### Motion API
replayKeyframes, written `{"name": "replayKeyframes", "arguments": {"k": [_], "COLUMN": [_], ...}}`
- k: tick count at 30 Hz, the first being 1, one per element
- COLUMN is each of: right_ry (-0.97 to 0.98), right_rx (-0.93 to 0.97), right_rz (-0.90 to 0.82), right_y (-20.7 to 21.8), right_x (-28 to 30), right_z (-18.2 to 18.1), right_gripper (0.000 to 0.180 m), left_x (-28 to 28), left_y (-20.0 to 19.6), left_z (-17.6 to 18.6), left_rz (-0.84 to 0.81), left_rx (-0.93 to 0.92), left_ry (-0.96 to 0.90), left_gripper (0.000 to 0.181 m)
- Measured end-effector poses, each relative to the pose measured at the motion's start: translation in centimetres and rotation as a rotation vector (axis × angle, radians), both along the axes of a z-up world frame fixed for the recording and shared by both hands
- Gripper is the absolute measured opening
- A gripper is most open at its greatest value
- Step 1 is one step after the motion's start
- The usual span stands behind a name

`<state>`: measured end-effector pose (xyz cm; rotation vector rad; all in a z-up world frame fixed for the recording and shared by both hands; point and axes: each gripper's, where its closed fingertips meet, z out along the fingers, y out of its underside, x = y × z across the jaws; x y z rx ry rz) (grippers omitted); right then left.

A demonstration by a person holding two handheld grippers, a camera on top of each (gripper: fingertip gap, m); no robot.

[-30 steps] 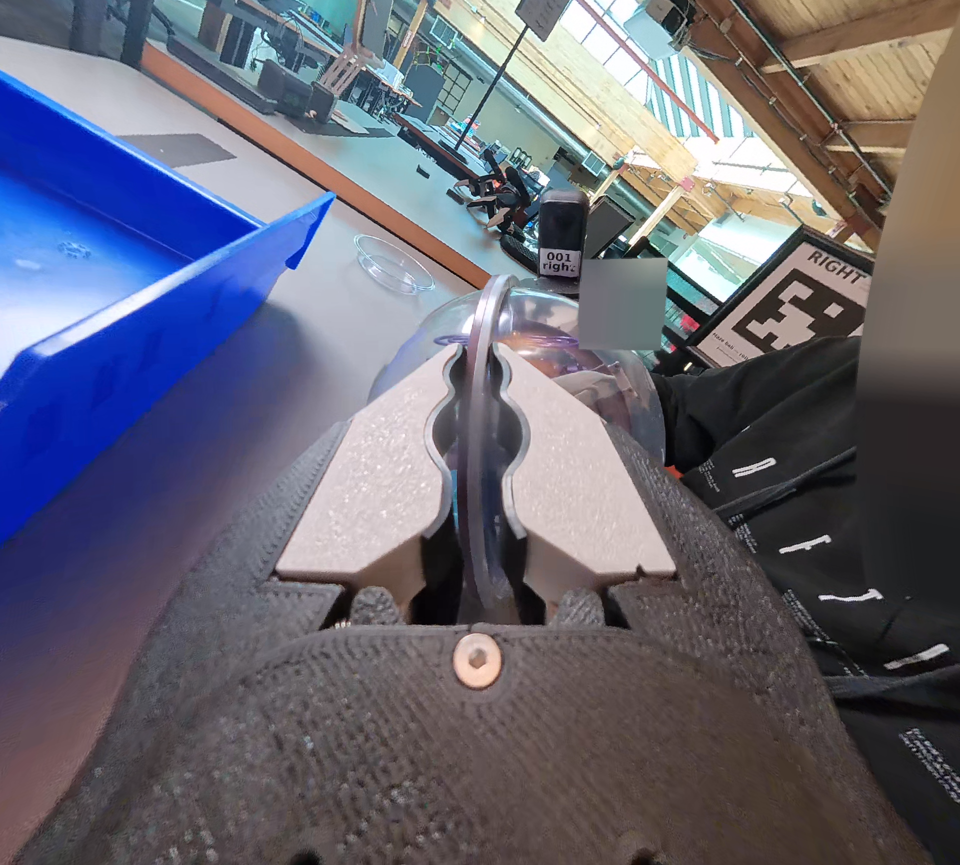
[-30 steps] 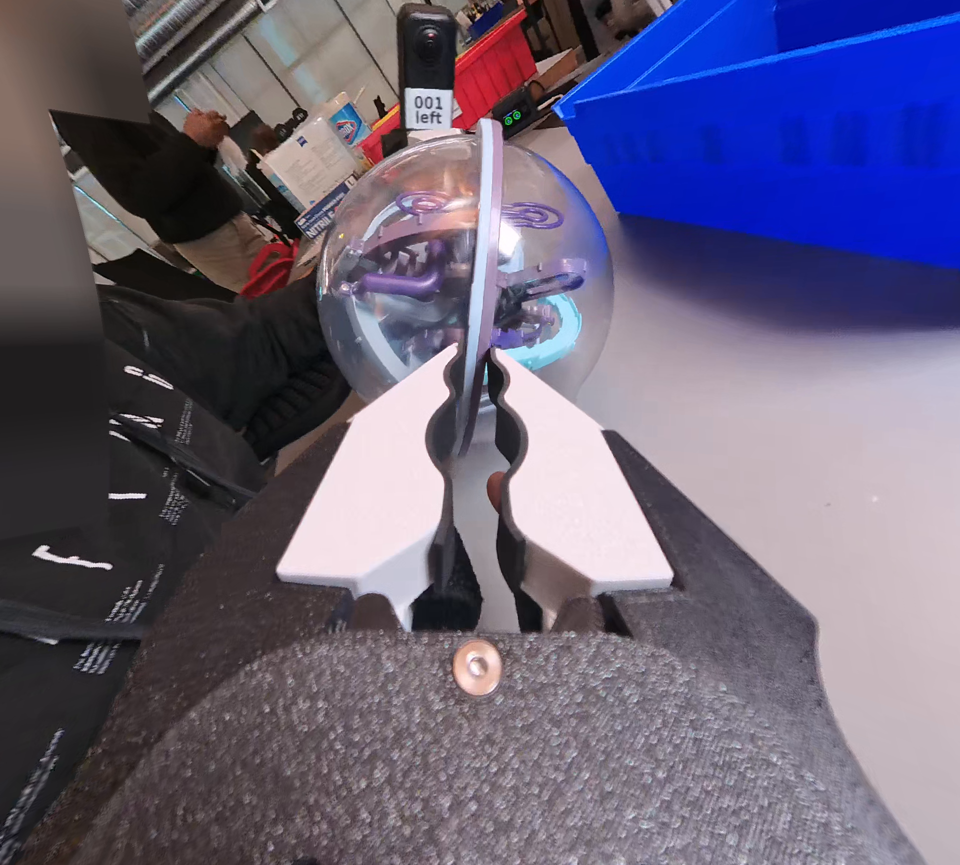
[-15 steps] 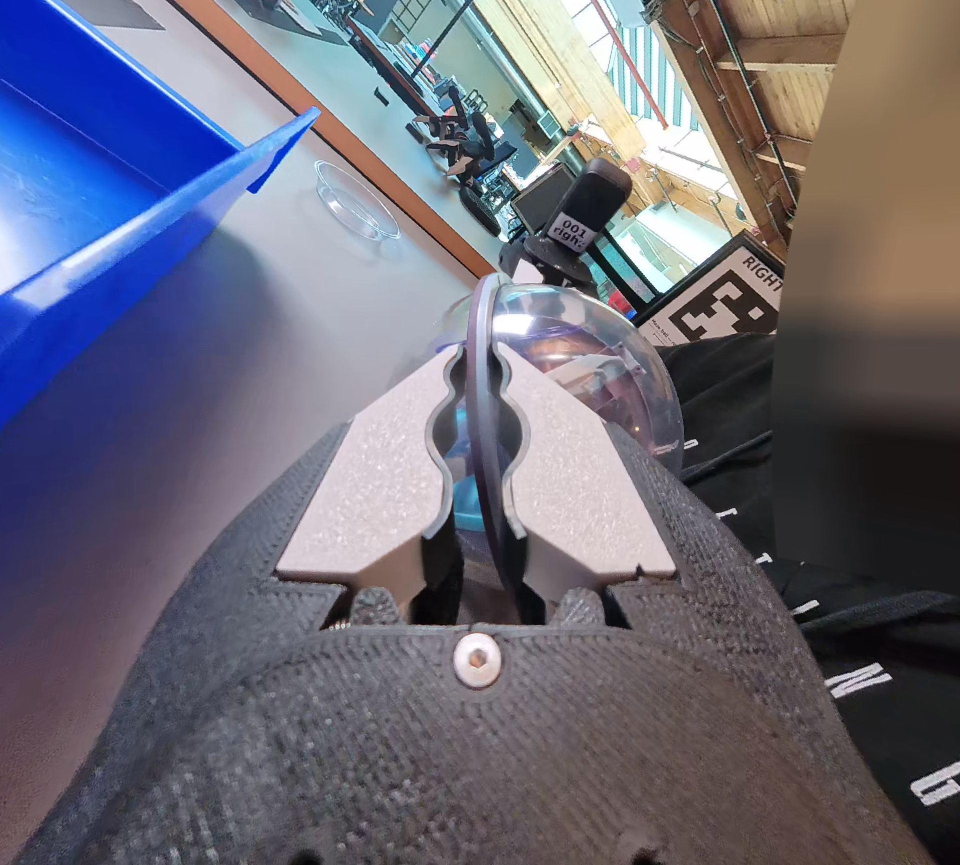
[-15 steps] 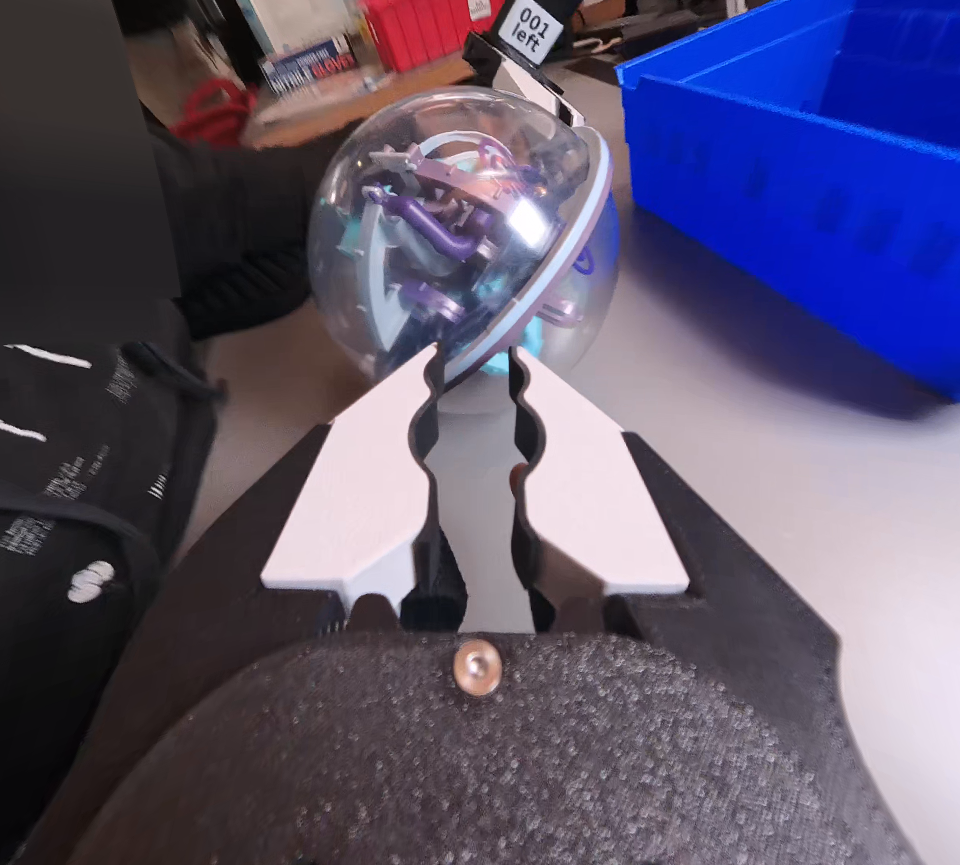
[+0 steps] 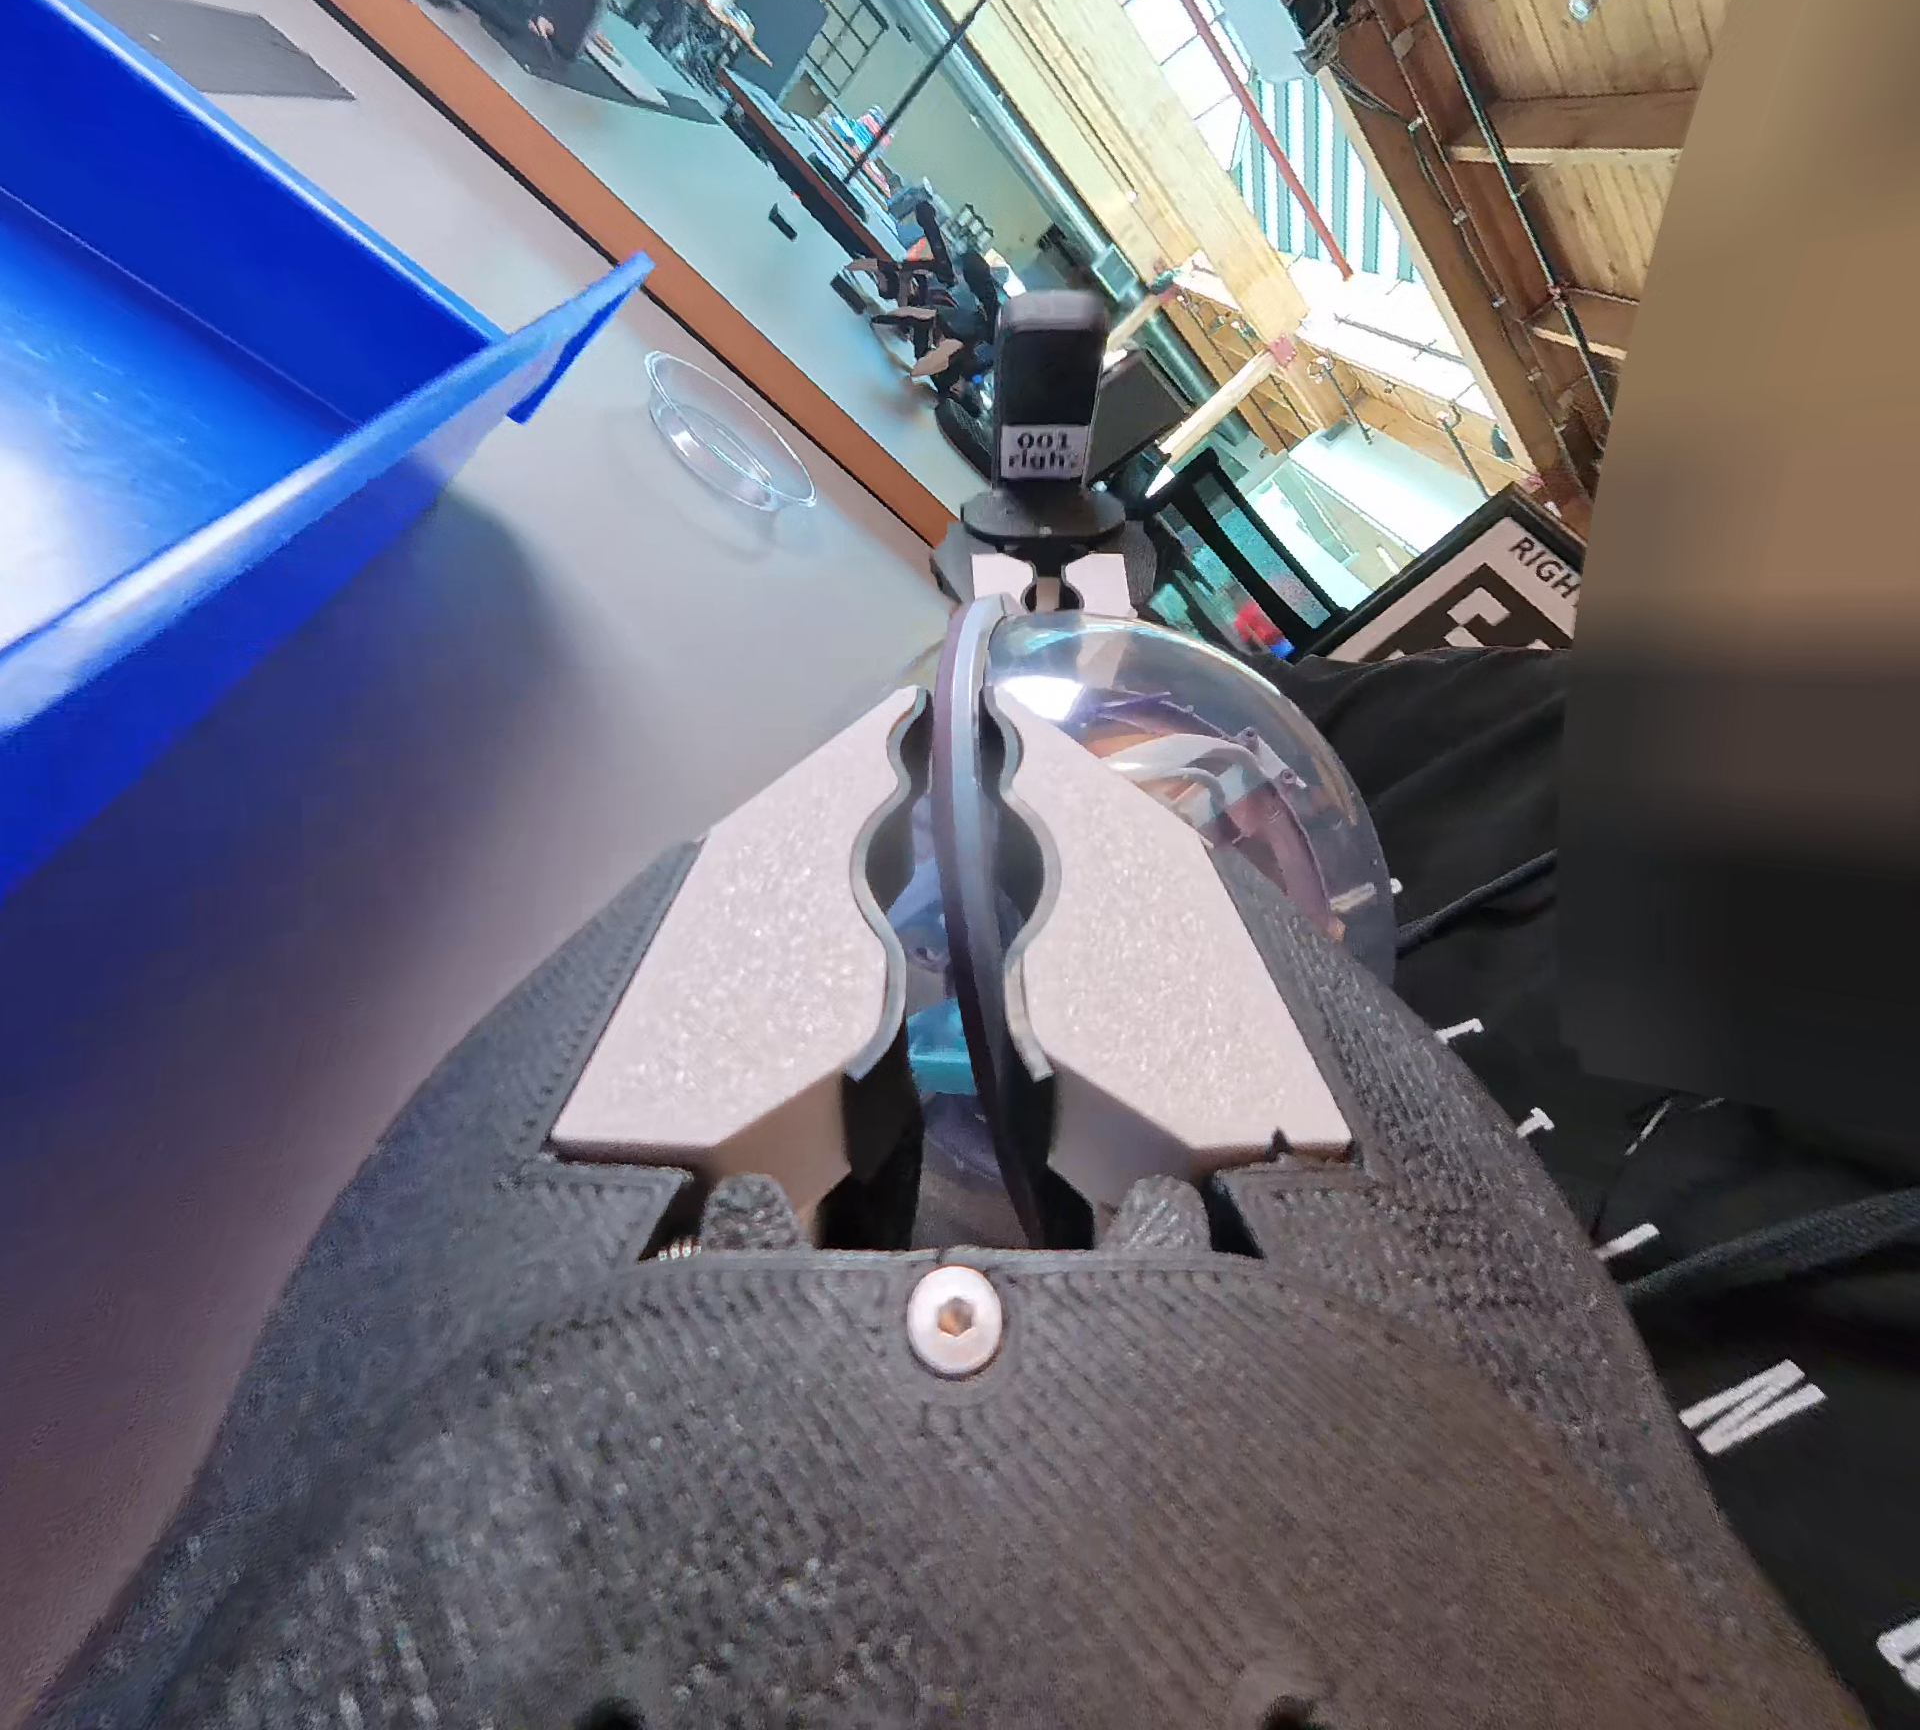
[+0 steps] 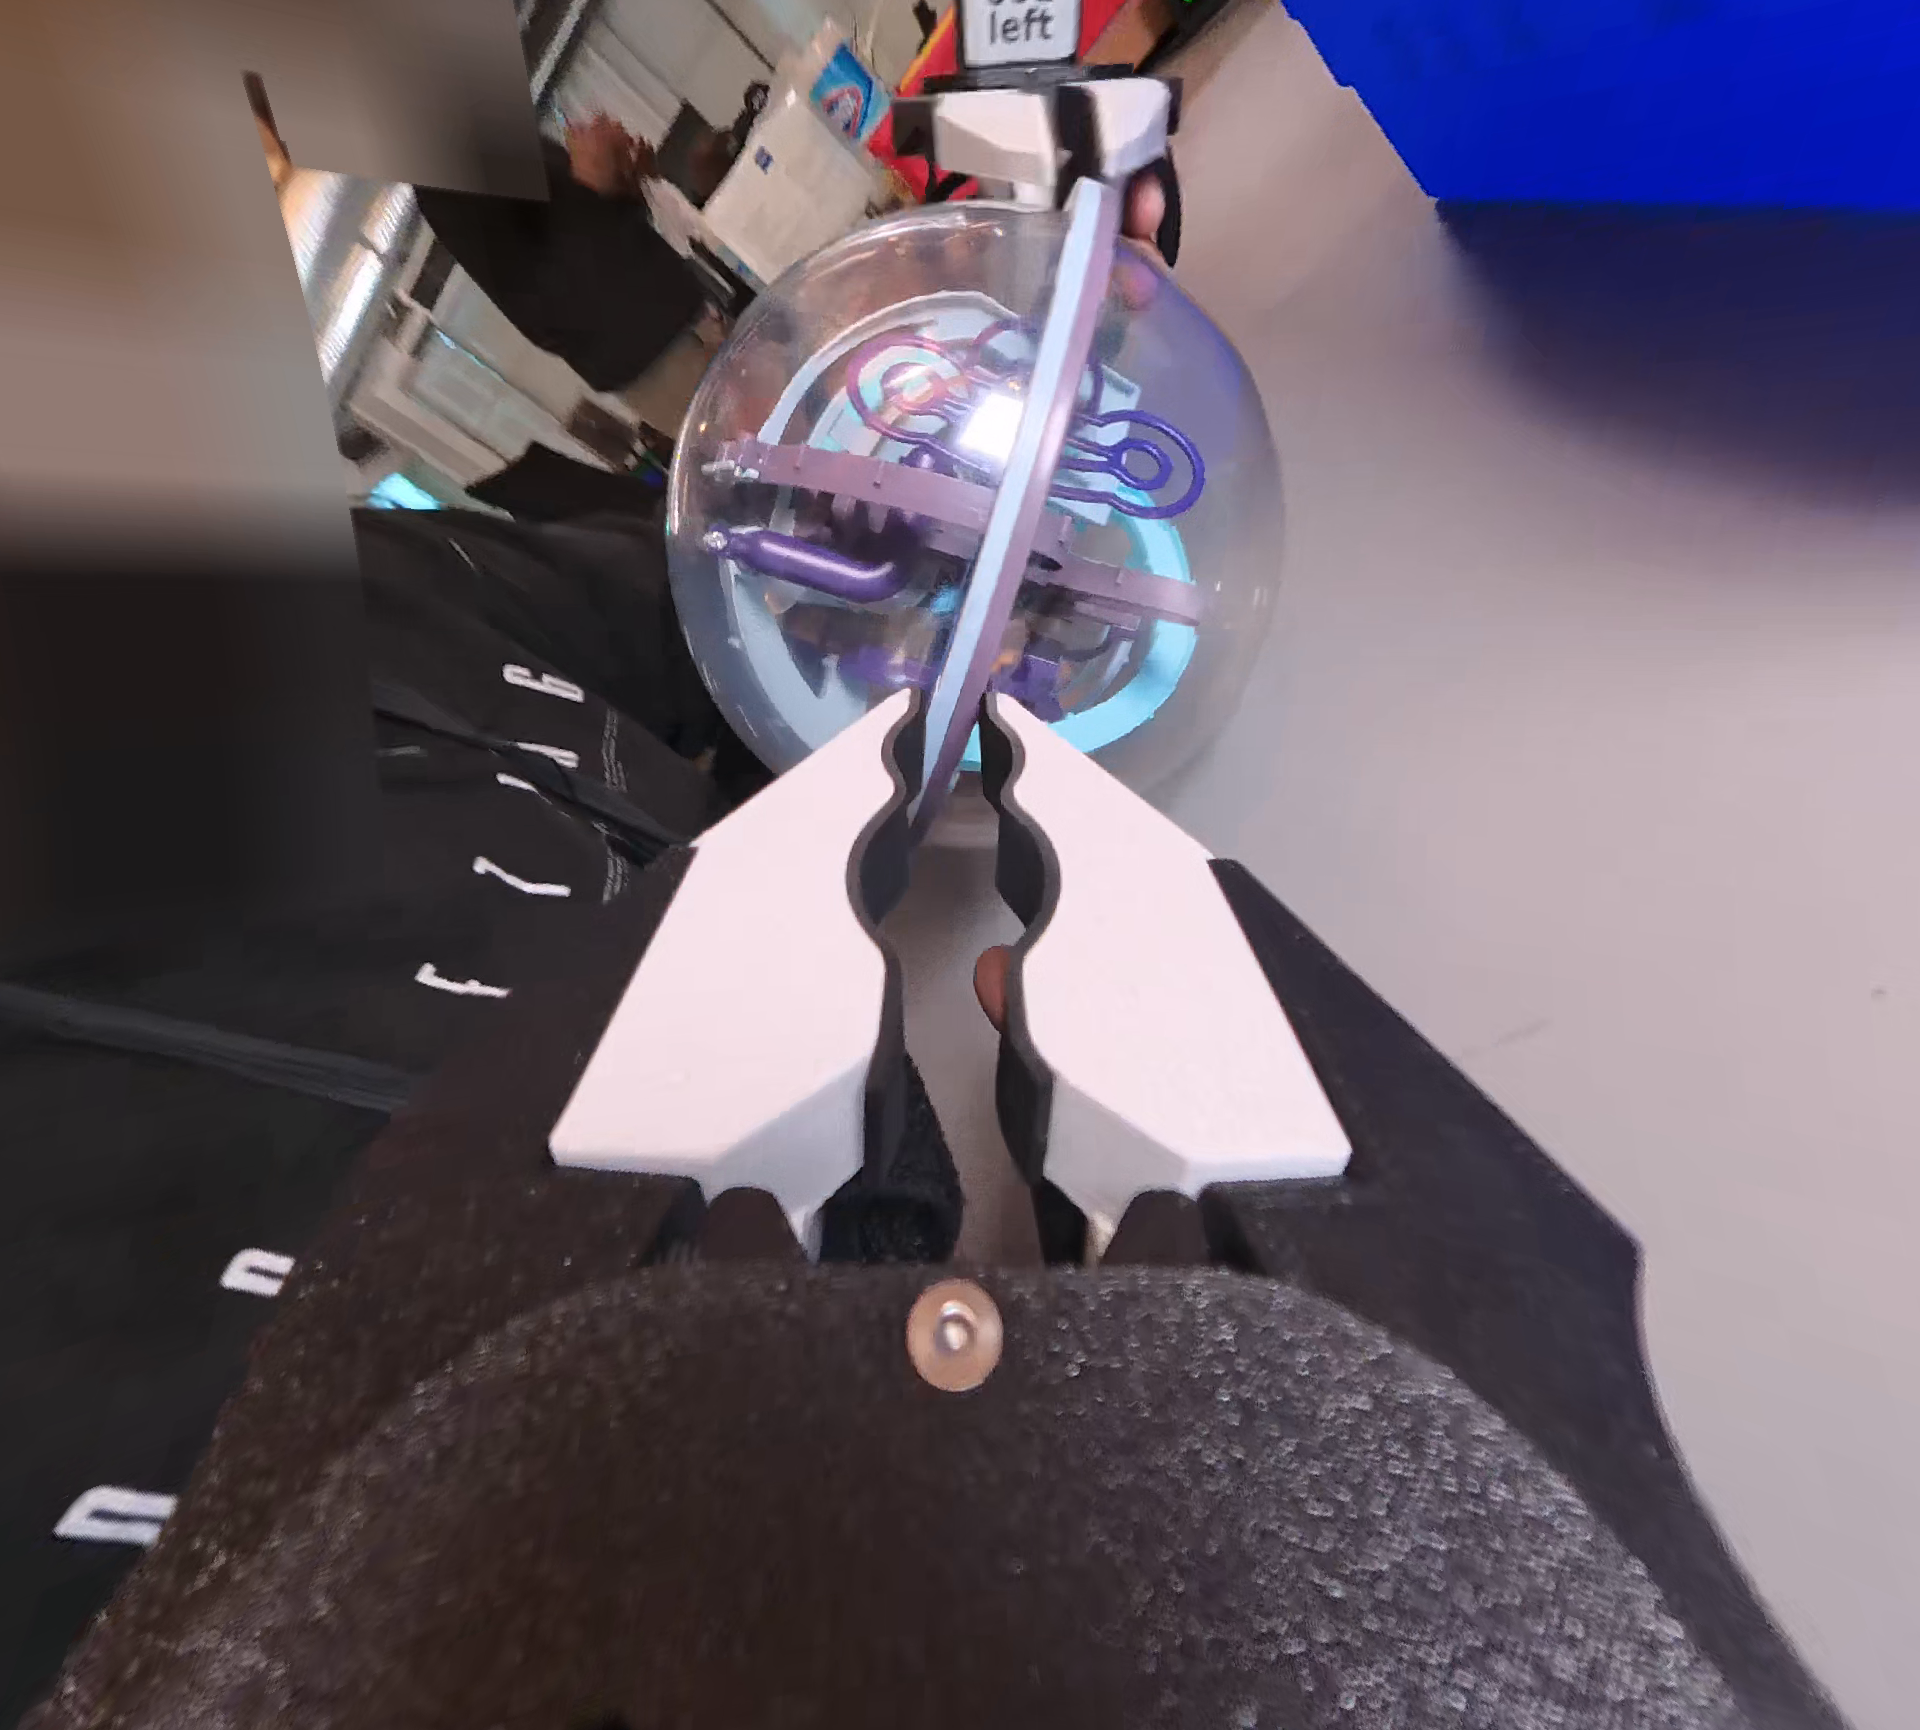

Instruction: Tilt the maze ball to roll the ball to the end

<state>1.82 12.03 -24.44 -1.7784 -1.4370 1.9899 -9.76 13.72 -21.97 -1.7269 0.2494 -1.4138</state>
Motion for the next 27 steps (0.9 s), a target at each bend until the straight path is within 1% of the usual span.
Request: {"name": "replayKeyframes", "arguments": {"k": [1,2,3,5,6,7,8,9,10,12,14,17,19,24,25,27], "right_ry": [0.001,0.003,0.006,0.009,0.007,0.005,0.000,-0.005,-0.009,-0.015,-0.024,-0.022,-0.021,-0.013,-0.015,-0.014], "right_rx": [-0.034,-0.065,-0.090,-0.137,-0.165,-0.191,-0.216,-0.238,-0.258,-0.287,-0.314,-0.307,-0.291,-0.243,-0.224,-0.171], "right_rz": [-0.017,-0.036,-0.055,-0.102,-0.126,-0.151,-0.178,-0.203,-0.225,-0.265,-0.283,-0.290,-0.293,-0.249,-0.227,-0.193], "right_y": [0.0,0.0,-0.1,-0.1,-0.1,-0.1,-0.1,-0.1,-0.2,-0.5,-1.2,-2.5,-3.2,-5.9,-6.4,-6.8], "right_x": [0.0,0.1,0.2,0.3,0.4,0.5,0.6,0.7,0.8,0.8,0.8,0.7,0.8,1.3,1.4,1.8], "right_z": [0.0,-0.1,-0.1,-0.2,-0.2,-0.3,-0.3,-0.4,-0.4,-0.5,-0.6,-0.7,-0.8,-0.7,-0.7,-0.6], "right_gripper": [0.007,0.007,0.007,0.007,0.007,0.006,0.006,0.006,0.006,0.007,0.007,0.007,0.007,0.008,0.011,0.022], "left_x": [-0.4,-0.9,-1.5,-2.0,-1.7,-1.1,-0.1,1.0,1.9,3.6,4.7,4.9,5.0,5.4,5.4,5.5], "left_y": [-0.1,-0.3,-0.5,-1.7,-2.4,-3.2,-4.2,-5.2,-6.0,-6.9,-7.0,-6.2,-6.0,-7.1,-7.3,-7.4], "left_z": [0.6,1.3,2.0,3.2,3.5,3.6,3.5,3.2,2.8,1.3,-0.9,-2.0,-1.9,-1.9,-1.9,-1.8], "left_rz": [0.022,0.054,0.103,0.175,0.205,0.228,0.234,0.243,0.264,0.313,0.325,0.318,0.272,0.096,0.064,0.019], "left_rx": [0.032,0.062,0.097,0.189,0.221,0.236,0.241,0.247,0.255,0.268,0.261,0.261,0.254,0.304,0.301,0.286], "left_ry": [-0.001,0.004,0.028,0.138,0.211,0.282,0.347,0.415,0.483,0.619,0.772,0.861,0.848,0.813,0.793,0.768], "left_gripper": [0.008,0.014,0.027,0.048,0.067,0.094,0.112,0.123,0.129,0.137,0.145,0.146,0.148,0.148,0.148,0.148]}}
